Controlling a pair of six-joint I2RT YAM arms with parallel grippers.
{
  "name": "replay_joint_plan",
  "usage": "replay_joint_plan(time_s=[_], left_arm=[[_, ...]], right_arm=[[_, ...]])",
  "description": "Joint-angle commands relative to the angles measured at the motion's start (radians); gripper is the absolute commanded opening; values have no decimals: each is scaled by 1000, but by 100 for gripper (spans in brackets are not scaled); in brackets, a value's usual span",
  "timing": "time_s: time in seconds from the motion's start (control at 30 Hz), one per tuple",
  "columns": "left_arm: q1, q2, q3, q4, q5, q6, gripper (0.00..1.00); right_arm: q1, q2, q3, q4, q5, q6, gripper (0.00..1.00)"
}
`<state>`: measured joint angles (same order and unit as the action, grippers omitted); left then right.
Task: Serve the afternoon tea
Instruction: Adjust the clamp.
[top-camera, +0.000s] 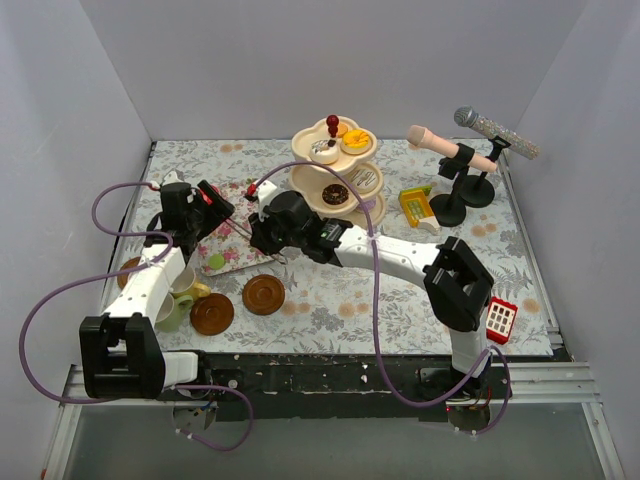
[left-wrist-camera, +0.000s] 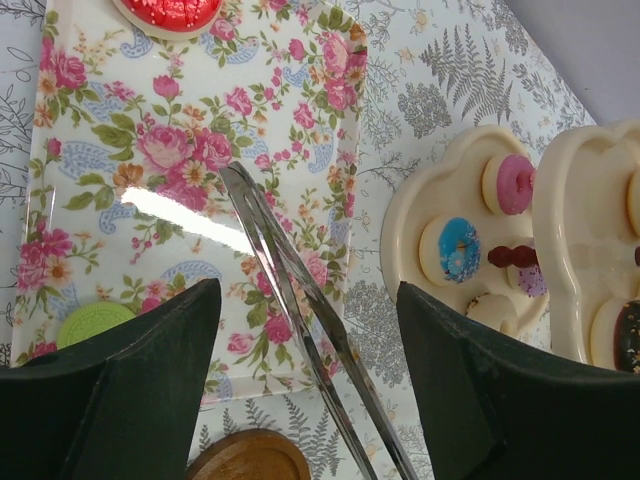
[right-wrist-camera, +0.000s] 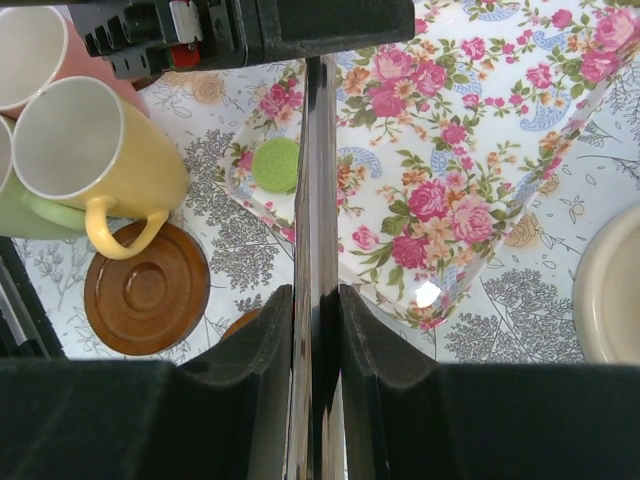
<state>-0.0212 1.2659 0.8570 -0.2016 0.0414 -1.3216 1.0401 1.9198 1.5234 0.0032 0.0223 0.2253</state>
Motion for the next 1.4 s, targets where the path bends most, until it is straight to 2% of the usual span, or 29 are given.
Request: replay_joint_plan(time_s=[0.0,0.13,0.33,0.57,0.73,0.9,1.07,1.23,1.37], left_arm=[[4,-10,-3,8,-26,-4,68],[4,0,-1,16,-9,-8,56],[4,27,4,19,8,2,33],[6,36,8,8,20,15,13],[4,50,31,-16,23,18,0],[4,73,63,-53,18,22,0],[4,87,80,-76,40,18,0],[4,98,94,-94,43,21,0],[4,98,89,-85,43,10,0]], right_arm=[[18,-51,-12,57,41,-60,19],[31,-53,-25,52,65,-104,19],[43,-70,-57,66,88,-155,18],[57,-62,-54,66,117,-185,18],[75,-50,-42,41,169,-222,26],[116,-25,-2,-2,298,-320,42],[169,33,37,-28,439,-415,47],[213,82,87,-60,513,-466,52],[227,70,70,-55,538,-373,57]])
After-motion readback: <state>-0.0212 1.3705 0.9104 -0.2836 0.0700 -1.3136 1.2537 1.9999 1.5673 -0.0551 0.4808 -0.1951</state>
